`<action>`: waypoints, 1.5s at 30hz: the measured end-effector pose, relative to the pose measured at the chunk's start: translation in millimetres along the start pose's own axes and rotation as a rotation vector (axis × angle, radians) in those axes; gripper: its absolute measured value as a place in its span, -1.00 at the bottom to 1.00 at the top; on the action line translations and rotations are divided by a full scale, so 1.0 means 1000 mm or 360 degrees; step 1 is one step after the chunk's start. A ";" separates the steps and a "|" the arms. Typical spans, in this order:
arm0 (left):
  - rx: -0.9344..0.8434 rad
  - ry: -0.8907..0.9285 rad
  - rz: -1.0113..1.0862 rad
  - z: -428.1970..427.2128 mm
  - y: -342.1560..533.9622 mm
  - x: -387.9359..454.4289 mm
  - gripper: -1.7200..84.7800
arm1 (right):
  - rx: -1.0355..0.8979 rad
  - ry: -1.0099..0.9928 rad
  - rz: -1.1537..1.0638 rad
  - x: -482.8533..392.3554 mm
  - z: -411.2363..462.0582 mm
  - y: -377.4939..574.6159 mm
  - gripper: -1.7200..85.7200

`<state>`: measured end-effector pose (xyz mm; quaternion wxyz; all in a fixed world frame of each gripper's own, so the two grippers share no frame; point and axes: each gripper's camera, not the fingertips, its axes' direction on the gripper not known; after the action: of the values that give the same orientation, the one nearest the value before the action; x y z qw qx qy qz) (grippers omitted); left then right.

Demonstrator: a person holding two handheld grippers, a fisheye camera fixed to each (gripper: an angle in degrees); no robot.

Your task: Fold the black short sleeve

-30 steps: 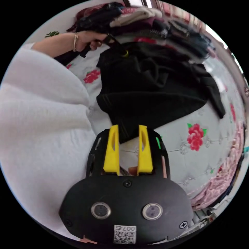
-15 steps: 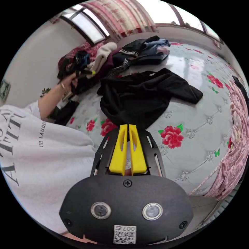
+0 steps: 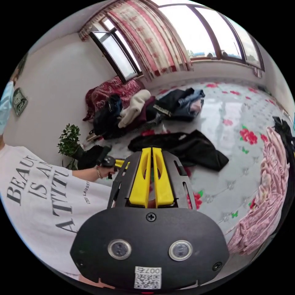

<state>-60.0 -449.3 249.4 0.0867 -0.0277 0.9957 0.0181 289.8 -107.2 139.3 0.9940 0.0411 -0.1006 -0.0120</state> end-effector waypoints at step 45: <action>-0.0160 -0.0128 -0.0125 -0.082 0.031 0.087 -0.77 | -0.0571 0.0248 -0.0240 -0.025 0.127 0.039 -0.92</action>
<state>-161.1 -425.9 315.6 0.1260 -0.0703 0.9874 0.0657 240.2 -77.1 261.5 0.9864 -0.1283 -0.0162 -0.1010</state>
